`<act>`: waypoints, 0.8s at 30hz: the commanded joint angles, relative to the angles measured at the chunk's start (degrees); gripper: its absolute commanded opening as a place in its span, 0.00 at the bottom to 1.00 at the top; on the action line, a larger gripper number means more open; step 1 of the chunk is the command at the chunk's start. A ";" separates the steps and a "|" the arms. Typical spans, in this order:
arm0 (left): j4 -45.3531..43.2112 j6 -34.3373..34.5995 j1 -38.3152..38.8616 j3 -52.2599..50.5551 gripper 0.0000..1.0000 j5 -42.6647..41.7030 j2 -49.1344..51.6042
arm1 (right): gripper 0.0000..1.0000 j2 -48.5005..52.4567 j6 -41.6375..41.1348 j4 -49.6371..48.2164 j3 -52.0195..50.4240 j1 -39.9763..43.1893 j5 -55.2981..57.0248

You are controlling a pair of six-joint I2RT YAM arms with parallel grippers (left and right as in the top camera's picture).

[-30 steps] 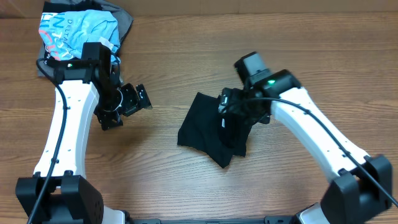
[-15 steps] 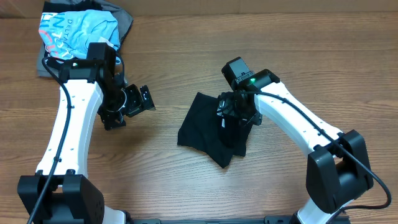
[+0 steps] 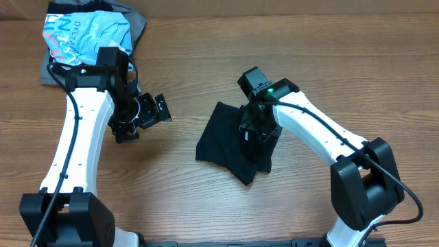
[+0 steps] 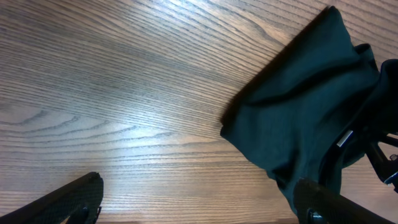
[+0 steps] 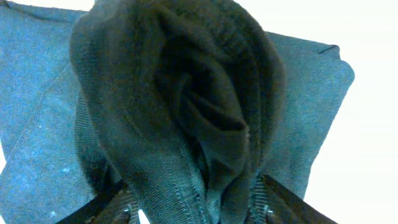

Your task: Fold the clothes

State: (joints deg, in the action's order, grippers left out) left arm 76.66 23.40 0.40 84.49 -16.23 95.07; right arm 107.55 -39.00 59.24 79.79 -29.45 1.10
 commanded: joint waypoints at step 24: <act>-0.46 -2.23 0.44 -0.50 1.00 0.35 0.46 | 0.04 0.04 -1.73 11.96 0.61 6.38 15.80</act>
State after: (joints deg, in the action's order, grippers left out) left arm 76.49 22.31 0.40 84.44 -16.21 95.07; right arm 107.55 -40.51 70.63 79.83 -24.10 15.44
